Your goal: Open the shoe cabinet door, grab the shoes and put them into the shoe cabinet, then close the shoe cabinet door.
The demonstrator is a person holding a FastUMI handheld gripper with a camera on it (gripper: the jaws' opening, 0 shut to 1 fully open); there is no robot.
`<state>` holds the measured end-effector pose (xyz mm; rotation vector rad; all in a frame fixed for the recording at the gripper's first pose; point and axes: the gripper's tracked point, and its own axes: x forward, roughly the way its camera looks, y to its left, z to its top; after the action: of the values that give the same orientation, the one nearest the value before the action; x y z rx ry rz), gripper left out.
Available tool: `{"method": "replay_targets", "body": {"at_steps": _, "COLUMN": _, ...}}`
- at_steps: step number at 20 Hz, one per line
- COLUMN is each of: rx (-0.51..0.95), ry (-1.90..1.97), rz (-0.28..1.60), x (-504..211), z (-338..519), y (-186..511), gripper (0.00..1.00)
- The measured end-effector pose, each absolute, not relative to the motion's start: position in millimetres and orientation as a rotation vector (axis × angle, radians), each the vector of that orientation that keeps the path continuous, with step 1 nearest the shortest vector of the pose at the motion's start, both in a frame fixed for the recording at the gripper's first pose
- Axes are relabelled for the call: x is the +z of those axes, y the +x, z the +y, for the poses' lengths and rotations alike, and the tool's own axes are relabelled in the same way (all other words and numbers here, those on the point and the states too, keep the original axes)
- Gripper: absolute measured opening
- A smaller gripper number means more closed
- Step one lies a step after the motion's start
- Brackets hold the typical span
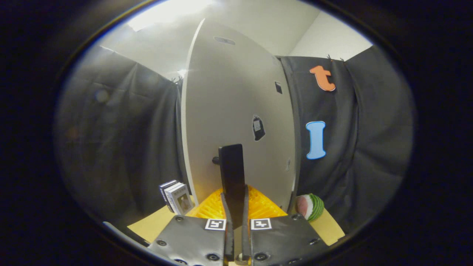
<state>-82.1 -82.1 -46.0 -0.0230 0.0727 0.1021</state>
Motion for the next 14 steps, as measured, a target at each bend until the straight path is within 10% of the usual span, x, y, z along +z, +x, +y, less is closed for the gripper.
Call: {"method": "replay_targets", "body": {"at_steps": 14, "rx": -0.063, "ry": -0.034, "rz": 0.044, "x": -33, "z": -213, "y": -118, "gripper": 0.07}}
